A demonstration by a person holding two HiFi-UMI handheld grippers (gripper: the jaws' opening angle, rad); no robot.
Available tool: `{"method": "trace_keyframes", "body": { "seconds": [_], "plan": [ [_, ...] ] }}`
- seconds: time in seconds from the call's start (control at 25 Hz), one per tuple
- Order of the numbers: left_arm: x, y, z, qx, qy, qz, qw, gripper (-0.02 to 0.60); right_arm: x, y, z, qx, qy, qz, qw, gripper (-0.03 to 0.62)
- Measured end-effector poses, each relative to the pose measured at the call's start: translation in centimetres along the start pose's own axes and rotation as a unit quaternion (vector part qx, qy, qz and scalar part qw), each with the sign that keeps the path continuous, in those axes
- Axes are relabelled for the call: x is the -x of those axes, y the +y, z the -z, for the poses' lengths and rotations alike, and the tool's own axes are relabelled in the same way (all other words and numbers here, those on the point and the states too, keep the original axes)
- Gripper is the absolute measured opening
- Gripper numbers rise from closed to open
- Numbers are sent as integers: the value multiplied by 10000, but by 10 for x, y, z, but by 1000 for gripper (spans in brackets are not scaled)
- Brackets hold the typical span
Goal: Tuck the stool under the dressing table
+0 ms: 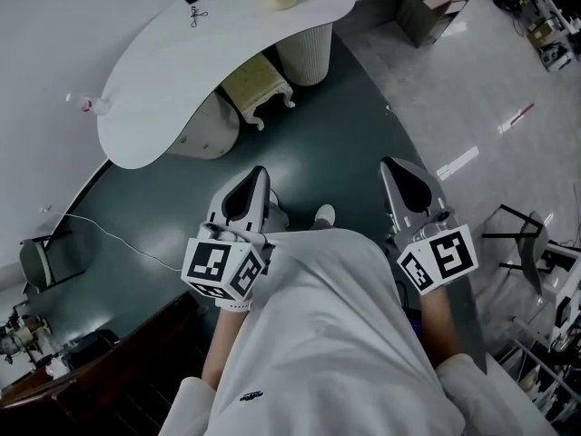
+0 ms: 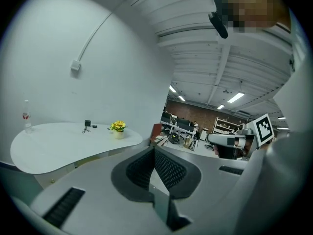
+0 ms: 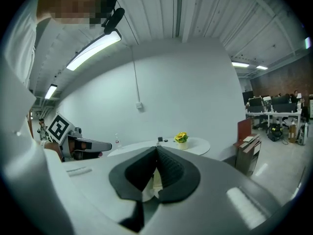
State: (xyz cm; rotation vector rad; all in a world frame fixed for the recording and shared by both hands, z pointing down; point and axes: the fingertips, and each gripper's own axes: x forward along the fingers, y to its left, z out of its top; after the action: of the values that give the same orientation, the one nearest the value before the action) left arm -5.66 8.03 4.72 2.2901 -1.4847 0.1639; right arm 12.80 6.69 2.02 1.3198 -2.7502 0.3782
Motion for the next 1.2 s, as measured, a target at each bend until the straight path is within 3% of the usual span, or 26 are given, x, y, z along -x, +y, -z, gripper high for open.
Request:
{"method": "trace_keyframes", "body": {
  "seconds": [0.2, 0.48, 1.2],
  "plan": [
    [10, -12, -10, -354, -135, 70, 9993, 9, 6, 6, -5, 54, -125, 152, 9998, 11],
    [13, -12, -14, -161, -156, 123, 9997, 9, -1, 15, -6, 90, -217, 13, 9997, 11],
    [13, -17, -3, -60, -23, 102, 9999, 9, 6, 10, -4, 5, -266, 174, 9995, 11]
  ]
}}
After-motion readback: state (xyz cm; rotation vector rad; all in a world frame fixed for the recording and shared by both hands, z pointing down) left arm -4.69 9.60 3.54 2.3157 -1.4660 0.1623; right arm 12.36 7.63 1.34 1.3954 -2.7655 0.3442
